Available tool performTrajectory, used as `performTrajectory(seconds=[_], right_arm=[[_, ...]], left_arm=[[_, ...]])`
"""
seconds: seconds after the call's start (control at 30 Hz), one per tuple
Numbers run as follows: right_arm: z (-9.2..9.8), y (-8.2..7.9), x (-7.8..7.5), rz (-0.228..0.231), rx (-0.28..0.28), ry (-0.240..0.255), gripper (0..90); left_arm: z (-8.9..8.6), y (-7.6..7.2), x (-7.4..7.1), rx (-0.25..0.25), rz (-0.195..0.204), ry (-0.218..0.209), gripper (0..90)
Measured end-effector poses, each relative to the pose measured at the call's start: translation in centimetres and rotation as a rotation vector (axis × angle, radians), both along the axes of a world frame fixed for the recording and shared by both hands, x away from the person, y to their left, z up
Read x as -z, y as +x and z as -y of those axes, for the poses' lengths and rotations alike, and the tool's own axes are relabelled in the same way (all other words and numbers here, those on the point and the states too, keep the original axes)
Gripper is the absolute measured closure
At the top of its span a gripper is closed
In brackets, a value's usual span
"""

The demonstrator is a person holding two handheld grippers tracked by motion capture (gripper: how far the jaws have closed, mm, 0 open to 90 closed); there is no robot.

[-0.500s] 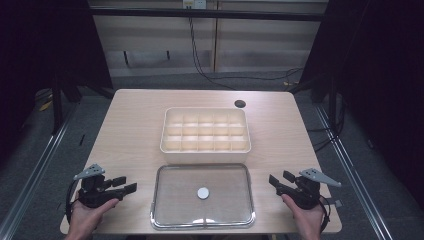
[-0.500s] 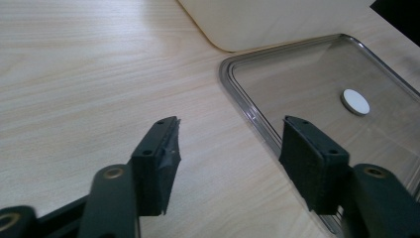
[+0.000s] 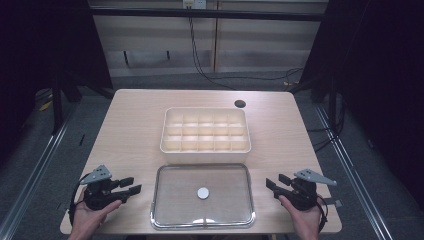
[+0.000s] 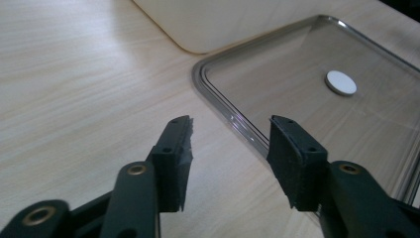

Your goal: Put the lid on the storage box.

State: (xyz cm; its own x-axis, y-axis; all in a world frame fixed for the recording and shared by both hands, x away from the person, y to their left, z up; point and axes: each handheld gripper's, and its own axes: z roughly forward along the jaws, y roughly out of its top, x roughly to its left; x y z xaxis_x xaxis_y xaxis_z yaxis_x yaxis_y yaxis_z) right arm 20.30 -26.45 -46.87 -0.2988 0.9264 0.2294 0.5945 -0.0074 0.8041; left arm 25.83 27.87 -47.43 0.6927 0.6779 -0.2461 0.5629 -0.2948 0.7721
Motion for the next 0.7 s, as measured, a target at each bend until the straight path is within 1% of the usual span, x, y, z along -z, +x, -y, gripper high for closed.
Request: performTrajectory(seconds=[0.03,0.1,0.17,0.23,0.33,0.37,0.4,0.43,0.47,0.5,0.6,0.63,0.67,0.7], right_arm=[[-0.1,0.1,-0.1,-0.004,-0.017,0.001,40.4],[-0.5,0.2,0.0,-0.023,-0.044,-0.005,39.1],[-1.1,0.5,0.1,-0.044,-0.071,0.002,38.2],[-1.7,0.7,0.1,-0.058,-0.099,-0.004,38.2],[-2.6,1.2,-0.3,-0.057,-0.122,-0.009,39.2],[-2.8,1.4,-0.4,-0.055,-0.118,-0.010,40.2],[-3.1,1.7,-0.5,-0.053,-0.125,-0.001,42.4],[-3.3,1.8,-0.6,-0.054,-0.134,0.010,42.7],[-3.5,2.0,-0.6,-0.056,-0.139,0.017,42.8],[-3.7,2.3,-0.7,-0.061,-0.148,0.016,42.7],[-4.4,3.0,-0.9,-0.067,-0.170,-0.007,43.1],[-4.6,3.4,-1.1,-0.073,-0.175,-0.007,44.6],[-4.9,3.7,-1.2,-0.080,-0.176,-0.002,45.5],[-5.0,4.1,-1.2,-0.079,-0.182,-0.007,46.3]], left_arm=[[0.1,0.1,-0.1,0.000,-0.051,0.008,47.9],[0.3,0.2,-0.1,0.001,-0.058,0.013,45.1],[0.5,0.5,-0.3,0.000,-0.075,0.005,42.6],[0.8,0.8,-0.5,-0.007,-0.092,0.006,41.6],[1.6,1.3,-0.8,-0.003,-0.088,0.024,41.7],[1.9,1.4,-0.9,0.003,-0.077,0.032,42.0],[2.2,1.6,-1.1,0.005,-0.053,0.053,43.5],[2.4,1.8,-1.3,0.009,-0.040,0.065,45.0],[2.6,2.1,-1.4,0.014,-0.046,0.046,45.8],[2.7,2.3,-1.6,0.020,-0.048,0.042,46.1],[3.2,2.7,-2.1,0.028,-0.036,0.034,48.5],[3.4,2.8,-2.2,0.030,-0.037,0.031,48.7],[3.5,3.0,-2.1,0.033,-0.043,0.025,49.0],[3.6,3.1,-2.0,0.031,-0.057,0.022,48.3]])
